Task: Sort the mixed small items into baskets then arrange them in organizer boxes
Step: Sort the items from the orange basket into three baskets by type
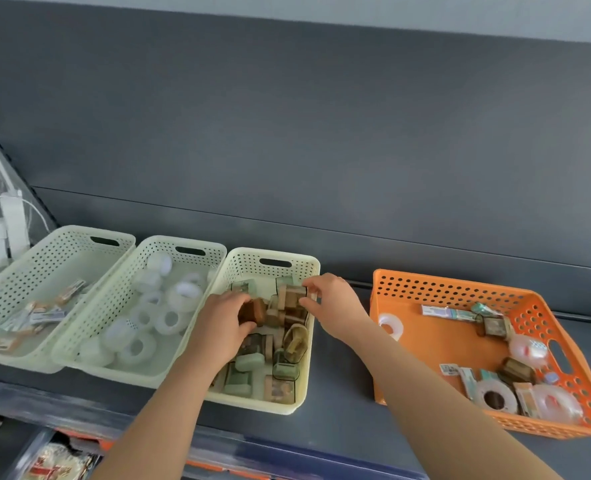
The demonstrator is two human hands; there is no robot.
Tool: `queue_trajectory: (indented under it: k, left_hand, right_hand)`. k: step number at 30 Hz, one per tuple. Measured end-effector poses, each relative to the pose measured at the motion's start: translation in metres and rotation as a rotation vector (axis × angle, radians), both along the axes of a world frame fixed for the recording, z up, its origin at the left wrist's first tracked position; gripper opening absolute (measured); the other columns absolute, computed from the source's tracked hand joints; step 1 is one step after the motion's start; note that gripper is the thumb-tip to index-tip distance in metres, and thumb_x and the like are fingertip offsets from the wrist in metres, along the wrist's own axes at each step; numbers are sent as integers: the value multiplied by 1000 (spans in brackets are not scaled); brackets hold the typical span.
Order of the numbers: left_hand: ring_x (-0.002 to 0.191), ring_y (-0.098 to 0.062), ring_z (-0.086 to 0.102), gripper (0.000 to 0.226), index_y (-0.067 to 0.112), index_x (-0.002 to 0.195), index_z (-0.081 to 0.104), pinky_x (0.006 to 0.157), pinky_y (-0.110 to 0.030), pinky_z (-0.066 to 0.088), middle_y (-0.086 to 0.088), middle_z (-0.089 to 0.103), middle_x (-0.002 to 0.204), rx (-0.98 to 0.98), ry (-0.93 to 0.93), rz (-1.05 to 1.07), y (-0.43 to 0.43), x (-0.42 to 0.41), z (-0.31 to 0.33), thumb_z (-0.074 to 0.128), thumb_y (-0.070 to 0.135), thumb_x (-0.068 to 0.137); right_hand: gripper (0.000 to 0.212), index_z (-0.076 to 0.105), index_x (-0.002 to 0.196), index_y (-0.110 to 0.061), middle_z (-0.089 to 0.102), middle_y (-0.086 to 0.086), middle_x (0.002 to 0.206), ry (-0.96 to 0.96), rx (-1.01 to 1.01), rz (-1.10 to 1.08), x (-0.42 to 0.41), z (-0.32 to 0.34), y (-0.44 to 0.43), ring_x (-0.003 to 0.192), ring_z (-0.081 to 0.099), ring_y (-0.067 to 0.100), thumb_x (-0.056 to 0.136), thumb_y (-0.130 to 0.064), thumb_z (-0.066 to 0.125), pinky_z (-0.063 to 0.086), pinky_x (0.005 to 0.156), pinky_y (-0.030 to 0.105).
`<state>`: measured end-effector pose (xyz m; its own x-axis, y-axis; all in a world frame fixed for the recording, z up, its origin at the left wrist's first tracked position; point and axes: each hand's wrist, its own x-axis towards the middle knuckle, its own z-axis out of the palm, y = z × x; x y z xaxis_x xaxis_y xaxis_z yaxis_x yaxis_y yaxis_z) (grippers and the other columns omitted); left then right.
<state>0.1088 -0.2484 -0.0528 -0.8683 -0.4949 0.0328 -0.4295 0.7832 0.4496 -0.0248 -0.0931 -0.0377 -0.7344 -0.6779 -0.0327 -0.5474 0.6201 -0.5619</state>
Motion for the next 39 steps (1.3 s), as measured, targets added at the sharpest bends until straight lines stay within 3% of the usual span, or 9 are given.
queue_trajectory:
  k: [6,12,14,18,21,23,29,32,39]
  left_hand:
    - [127,-16,45,46,19,136,50,107,-34,37,3,50,137,77,149,-26,18,-4,14,57,30,92]
    - [102,-8,57,29,22,118,64,93,-32,48,9,63,112,198,287,-251,97,-42,44,61,28,90]
    - [96,-4,57,27,23,115,65,89,-28,49,11,64,107,225,260,-358,126,-59,44,62,29,89]
    - [104,-1,55,40,25,127,57,91,-19,44,12,61,119,285,70,-525,187,-95,35,63,34,89]
    - [108,-2,54,45,25,130,54,94,-20,43,10,60,125,301,-71,-651,230,-121,25,65,33,87]
    - [108,-3,55,45,24,130,55,93,-20,44,9,60,125,326,-140,-689,253,-133,19,67,30,86]
    - [104,-10,59,40,28,125,59,86,-24,49,8,60,125,292,-320,-685,286,-148,-1,68,26,86]
    - [94,-6,55,31,29,119,63,76,-20,44,10,60,122,278,-303,-651,290,-147,-5,65,27,88]
    - [92,-1,57,20,25,108,69,70,-9,40,12,66,110,307,-194,-560,287,-137,-5,61,30,90]
  right_hand:
    - [40,50,135,-21,56,-1,125,22,-59,-61,7,11,33,115,52,16,96,-26,52,43,90,26]
    - [38,55,131,-25,59,-7,128,4,-22,-172,-2,34,136,109,60,12,93,-28,57,48,88,25]
    - [37,58,128,-24,62,-6,125,25,36,-208,-11,42,177,110,58,10,92,-27,59,47,93,26]
    - [27,68,115,-22,68,-4,112,-9,183,-301,-29,52,254,99,62,12,88,-21,63,49,86,27]
    - [25,71,106,-27,68,-7,106,-28,250,-345,-39,50,291,96,62,12,83,-36,70,49,84,26]
    - [27,70,105,-31,66,-9,104,-4,306,-357,-45,41,307,95,59,12,81,-44,69,48,81,26]
    - [28,67,109,-34,60,-8,115,10,410,-254,-53,20,332,101,56,11,81,-41,67,45,83,23]
    - [33,63,117,-32,57,-9,120,78,497,-144,-55,21,331,109,53,11,85,-40,64,47,89,26]
    - [25,67,105,-26,64,-5,107,232,601,-84,-59,15,325,93,62,19,86,-19,52,52,73,29]
